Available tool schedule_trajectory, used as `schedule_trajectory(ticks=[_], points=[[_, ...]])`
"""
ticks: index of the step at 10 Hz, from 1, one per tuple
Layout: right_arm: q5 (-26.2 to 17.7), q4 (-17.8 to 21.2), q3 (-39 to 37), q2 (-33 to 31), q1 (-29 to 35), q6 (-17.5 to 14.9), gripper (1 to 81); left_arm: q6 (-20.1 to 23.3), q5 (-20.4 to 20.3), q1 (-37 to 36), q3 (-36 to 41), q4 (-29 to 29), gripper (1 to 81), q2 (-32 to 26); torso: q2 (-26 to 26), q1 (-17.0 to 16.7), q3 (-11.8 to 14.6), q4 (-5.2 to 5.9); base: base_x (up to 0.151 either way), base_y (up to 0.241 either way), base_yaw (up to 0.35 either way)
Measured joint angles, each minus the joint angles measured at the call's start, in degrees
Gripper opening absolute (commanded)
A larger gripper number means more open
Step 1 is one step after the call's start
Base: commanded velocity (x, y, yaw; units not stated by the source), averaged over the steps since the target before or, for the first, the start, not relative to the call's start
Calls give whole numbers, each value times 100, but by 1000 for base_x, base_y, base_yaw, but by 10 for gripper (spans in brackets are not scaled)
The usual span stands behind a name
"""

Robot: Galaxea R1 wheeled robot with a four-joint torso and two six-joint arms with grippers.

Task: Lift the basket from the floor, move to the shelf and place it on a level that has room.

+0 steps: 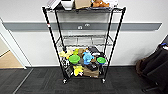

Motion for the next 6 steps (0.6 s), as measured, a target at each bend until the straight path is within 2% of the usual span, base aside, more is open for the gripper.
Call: schedule_trajectory(ticks=[6], points=[[-5,0,0,20,-50,-2,10,0,10,63,13,0,10,-6,1141,-752,1030,0,0,0,0]])
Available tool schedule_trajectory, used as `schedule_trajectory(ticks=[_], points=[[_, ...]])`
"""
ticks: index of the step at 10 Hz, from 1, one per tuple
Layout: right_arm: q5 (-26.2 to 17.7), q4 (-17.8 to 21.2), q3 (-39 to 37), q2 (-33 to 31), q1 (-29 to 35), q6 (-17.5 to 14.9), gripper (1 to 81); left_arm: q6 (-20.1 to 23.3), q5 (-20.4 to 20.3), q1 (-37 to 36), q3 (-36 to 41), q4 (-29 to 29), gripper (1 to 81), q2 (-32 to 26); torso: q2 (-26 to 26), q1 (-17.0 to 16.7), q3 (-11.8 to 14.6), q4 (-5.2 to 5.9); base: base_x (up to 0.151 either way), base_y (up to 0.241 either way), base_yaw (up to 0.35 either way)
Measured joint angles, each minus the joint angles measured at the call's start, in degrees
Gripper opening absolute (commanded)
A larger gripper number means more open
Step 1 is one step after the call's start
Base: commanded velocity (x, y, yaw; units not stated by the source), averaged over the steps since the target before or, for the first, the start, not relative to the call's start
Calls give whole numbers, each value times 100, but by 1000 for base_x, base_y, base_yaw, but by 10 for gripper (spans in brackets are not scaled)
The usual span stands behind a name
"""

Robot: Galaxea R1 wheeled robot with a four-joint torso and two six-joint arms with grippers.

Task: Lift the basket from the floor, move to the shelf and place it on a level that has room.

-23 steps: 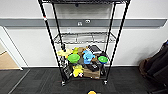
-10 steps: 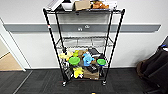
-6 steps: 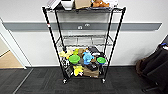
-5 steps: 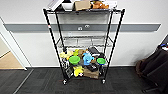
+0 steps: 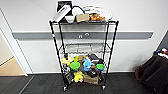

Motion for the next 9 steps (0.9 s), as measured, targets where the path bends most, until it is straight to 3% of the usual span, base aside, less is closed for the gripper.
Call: schedule_trajectory(ticks=[4,9], points=[[-17,0,0,-4,-62,0,10,0,28,28,6,0,10,0,706,-479,641,0,0,0,0],[-30,0,0,-4,-90,0,10,0,34,60,20,0,10,0,1607,-1062,721,0,0,0,0]])
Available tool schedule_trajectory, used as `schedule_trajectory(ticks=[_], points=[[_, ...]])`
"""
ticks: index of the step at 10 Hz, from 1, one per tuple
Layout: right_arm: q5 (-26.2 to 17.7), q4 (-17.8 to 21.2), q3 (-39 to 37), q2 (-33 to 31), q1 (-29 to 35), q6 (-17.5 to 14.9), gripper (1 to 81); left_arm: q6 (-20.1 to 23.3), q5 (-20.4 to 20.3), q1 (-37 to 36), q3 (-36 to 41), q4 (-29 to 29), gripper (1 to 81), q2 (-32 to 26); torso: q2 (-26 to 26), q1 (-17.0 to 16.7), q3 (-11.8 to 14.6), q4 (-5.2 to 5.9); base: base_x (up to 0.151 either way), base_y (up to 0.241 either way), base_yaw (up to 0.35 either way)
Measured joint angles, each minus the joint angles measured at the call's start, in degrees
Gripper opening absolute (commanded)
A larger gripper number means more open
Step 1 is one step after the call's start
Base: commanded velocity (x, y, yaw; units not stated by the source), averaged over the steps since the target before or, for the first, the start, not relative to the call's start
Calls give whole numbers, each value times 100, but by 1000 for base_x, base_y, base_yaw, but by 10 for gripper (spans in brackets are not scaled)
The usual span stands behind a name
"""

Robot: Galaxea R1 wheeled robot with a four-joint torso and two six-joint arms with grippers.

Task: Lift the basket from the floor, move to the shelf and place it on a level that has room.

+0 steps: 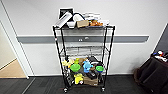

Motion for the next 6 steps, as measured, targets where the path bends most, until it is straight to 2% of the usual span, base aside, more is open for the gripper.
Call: schedule_trajectory(ticks=[6], points=[[33,0,0,0,5,-2,10,2,-34,-49,0,0,10,1,1187,-772,0,0,0,0,0]])
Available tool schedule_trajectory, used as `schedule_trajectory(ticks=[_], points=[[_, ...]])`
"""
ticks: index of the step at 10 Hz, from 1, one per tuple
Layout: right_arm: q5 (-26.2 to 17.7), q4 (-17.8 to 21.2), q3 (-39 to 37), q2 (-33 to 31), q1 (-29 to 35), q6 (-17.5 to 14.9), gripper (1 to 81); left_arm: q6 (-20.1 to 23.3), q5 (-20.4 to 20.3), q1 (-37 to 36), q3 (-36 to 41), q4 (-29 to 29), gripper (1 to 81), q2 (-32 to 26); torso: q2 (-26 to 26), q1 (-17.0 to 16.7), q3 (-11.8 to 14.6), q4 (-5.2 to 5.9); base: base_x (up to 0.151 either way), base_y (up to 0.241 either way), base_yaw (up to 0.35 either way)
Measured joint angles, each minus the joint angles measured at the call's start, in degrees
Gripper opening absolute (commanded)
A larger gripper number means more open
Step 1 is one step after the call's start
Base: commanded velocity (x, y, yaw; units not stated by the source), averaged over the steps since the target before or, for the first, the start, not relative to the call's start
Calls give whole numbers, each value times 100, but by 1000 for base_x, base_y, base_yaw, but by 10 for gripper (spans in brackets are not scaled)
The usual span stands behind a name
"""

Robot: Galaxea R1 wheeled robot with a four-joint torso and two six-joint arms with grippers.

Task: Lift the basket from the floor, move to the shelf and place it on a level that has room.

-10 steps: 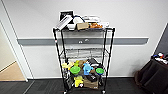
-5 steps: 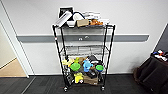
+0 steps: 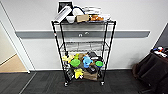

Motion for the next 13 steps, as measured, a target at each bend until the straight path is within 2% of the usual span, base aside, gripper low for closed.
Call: schedule_trajectory(ticks=[2,4,5,8,13], points=[[2,0,0,0,28,0,10,0,-5,5,0,0,10,0,326,-210,0,0,0,0,0],[2,0,0,0,34,-1,10,61,-21,-17,17,0,10,16,402,-262,0,0,0,0,0],[2,0,0,-2,33,-20,10,61,-21,-11,22,2,10,33,387,-258,19,0,0,0,0],[7,0,0,-2,28,-21,10,63,-21,-15,55,0,10,-1,370,-260,350,0,0,0,0],[-20,-1,0,0,-7,-28,10,69,4,16,59,2,10,-17,367,-262,391,0,0,0,0]])
